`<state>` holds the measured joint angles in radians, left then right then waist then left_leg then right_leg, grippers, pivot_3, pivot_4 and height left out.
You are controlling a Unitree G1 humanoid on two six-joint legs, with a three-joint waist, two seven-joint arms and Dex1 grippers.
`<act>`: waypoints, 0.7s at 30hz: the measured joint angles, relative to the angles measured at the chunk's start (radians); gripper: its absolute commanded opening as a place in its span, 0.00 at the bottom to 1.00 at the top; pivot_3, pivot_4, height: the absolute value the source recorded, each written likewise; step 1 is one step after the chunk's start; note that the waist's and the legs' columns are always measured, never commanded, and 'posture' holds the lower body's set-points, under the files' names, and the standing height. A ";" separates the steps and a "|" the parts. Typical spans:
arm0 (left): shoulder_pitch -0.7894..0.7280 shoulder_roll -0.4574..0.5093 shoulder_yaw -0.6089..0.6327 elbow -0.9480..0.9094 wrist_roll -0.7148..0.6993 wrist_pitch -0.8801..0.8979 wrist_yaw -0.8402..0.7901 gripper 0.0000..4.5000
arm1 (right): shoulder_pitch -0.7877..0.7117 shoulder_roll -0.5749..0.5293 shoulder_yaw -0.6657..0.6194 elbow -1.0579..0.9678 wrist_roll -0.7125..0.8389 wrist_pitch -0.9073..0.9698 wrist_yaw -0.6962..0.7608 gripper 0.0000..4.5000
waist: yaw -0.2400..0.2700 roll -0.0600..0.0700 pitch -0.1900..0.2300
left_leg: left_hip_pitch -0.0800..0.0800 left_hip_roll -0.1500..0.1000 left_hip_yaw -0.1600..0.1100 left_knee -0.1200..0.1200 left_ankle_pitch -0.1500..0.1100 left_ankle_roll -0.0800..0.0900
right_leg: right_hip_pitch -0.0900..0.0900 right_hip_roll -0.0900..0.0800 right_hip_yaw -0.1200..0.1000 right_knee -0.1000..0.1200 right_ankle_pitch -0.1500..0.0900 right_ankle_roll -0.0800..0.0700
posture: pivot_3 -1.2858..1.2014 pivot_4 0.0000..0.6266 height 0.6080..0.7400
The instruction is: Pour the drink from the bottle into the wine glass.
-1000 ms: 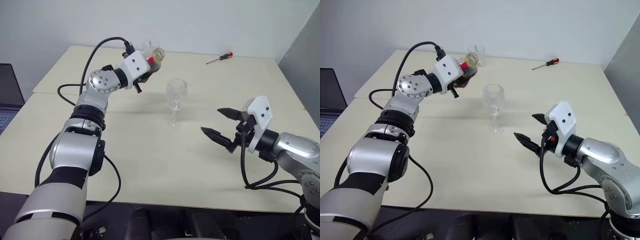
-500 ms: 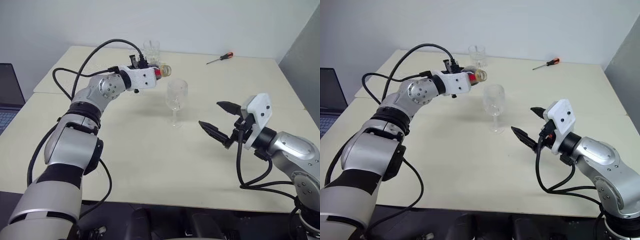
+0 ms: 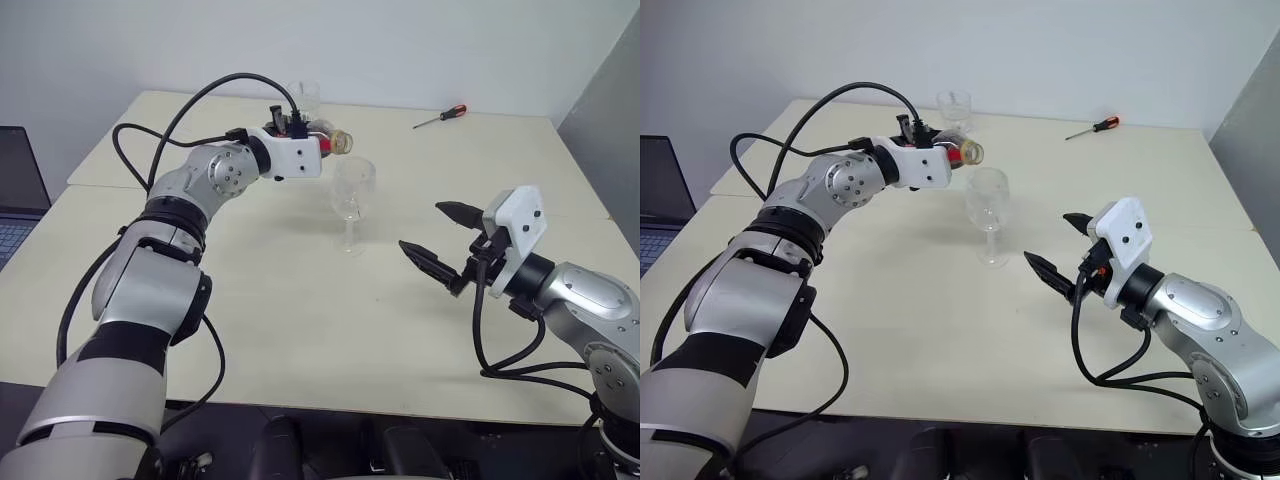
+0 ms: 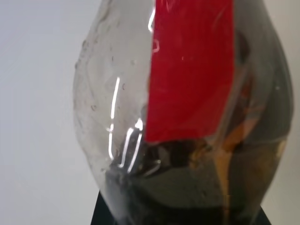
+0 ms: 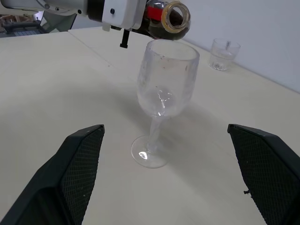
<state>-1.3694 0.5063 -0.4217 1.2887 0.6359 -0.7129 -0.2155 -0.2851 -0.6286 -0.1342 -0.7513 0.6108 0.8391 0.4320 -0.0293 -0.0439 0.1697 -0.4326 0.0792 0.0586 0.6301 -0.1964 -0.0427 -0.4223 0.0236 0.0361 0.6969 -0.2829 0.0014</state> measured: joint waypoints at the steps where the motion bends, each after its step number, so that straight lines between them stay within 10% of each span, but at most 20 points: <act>1: -0.006 0.000 -0.009 0.000 0.013 -0.004 0.011 0.18 | 0.000 0.000 0.000 0.000 0.000 0.000 -0.001 1.00 | 0.000 0.000 0.000 | 0.000 0.000 0.000 0.000 0.000 0.000 | 0.000 0.000 0.000 0.000 0.000 0.000 | 0.52 0.24 1.00; 21: -0.080 0.015 -0.142 0.008 0.180 -0.009 0.239 0.18 | 0.022 -0.017 0.000 -0.001 -0.003 0.000 -0.019 1.00 | 0.000 0.000 0.000 | 0.000 -0.001 0.000 0.001 0.000 0.000 | 0.000 -0.001 0.000 0.001 0.000 0.000 | 0.52 0.24 1.00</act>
<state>-1.4499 0.5208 -0.5637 1.2967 0.8158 -0.7217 0.0238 -0.2634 -0.6459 -0.1342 -0.7525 0.6082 0.8393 0.4129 -0.0293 -0.0439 0.1697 -0.4323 0.0786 0.0588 0.6309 -0.1963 -0.0429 -0.4222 0.0228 0.0364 0.6978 -0.2829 0.0014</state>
